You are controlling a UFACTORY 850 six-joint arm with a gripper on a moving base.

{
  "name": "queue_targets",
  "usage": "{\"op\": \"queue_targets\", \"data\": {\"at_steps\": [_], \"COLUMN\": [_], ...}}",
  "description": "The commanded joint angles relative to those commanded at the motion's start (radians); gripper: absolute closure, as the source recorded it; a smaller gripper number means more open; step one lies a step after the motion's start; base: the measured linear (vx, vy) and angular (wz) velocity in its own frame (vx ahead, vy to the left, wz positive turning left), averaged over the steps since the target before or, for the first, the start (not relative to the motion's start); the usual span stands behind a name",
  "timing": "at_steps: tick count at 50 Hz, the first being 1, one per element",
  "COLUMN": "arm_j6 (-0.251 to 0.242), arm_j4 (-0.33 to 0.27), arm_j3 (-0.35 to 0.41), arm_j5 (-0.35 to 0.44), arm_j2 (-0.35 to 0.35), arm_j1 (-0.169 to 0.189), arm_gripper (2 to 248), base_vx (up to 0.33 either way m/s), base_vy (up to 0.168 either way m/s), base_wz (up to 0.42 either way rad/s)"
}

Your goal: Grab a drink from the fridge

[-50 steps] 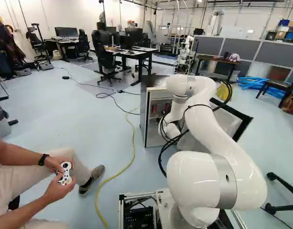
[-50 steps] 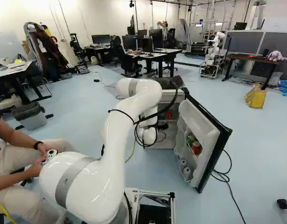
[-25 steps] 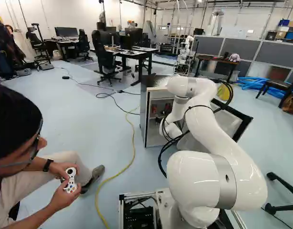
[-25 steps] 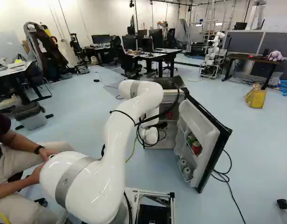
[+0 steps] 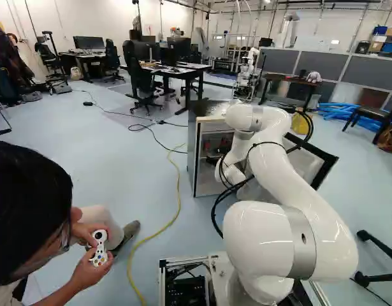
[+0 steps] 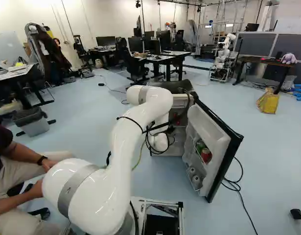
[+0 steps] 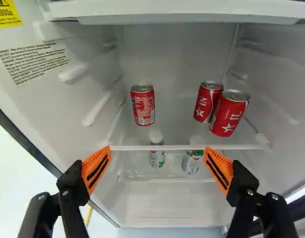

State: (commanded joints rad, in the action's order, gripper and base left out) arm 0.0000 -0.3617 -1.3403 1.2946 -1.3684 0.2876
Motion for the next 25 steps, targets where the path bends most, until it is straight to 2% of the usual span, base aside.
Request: {"op": "queue_targets", "data": {"at_steps": [25], "arm_j6": [0.0], "arm_j4": [-0.137], "arm_j3": [-0.061], "arm_j5": [0.024], "arm_j2": [-0.031], "arm_j1": [0.018], "arm_gripper": [3], "base_vx": [0.0], "base_vy": [0.0], "base_wz": [0.0]}}
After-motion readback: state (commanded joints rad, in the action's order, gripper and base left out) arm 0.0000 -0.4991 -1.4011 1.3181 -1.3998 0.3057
